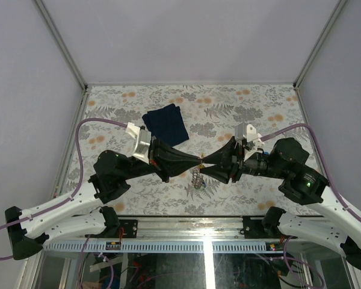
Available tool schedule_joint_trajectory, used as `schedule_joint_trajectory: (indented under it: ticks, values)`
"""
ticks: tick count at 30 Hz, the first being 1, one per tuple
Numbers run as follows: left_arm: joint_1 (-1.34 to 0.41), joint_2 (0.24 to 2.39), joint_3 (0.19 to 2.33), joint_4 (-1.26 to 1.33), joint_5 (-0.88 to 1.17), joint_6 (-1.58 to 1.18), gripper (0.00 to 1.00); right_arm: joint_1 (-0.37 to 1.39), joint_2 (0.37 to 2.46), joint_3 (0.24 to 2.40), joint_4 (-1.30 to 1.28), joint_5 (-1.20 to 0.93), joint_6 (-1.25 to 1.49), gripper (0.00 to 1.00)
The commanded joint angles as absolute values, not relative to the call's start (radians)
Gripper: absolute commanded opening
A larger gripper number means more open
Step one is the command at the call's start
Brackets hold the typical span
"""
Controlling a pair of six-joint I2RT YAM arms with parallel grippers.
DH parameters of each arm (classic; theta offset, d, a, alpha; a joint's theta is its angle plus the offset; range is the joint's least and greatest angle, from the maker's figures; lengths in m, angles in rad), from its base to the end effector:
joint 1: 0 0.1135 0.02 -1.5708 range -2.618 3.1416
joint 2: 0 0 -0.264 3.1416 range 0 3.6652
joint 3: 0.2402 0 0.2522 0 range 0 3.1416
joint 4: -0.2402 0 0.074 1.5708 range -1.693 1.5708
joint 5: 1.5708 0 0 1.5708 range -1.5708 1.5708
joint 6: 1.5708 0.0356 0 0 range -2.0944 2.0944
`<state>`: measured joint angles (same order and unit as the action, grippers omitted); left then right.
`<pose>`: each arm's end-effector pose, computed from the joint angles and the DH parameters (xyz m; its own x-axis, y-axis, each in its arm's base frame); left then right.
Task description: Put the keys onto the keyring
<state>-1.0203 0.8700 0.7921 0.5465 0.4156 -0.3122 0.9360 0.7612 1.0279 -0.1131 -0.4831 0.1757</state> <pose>0.0891 -0.1726 0.4042 -0.0725 -0.4190 -0.9051 0.9939 0.0451 -0.1005 0.0778 0.1335 0.4342 -0.0829 0.1485 -0.9854 -0.9860 0.1316 0.1028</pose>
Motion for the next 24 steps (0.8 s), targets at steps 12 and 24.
schedule_joint_trajectory:
  ticks: [12, 24]
  values:
    - [-1.023, 0.856, 0.809, 0.652, 0.426, -0.321, 0.0, 0.941, 0.726, 1.061, -0.136, -0.45, 0.15, 0.04]
    - [-1.025, 0.871, 0.817, 0.639, 0.434, -0.321, 0.0, 0.941, 0.717, 1.127, -0.193, -0.411, 0.121, 0.04]
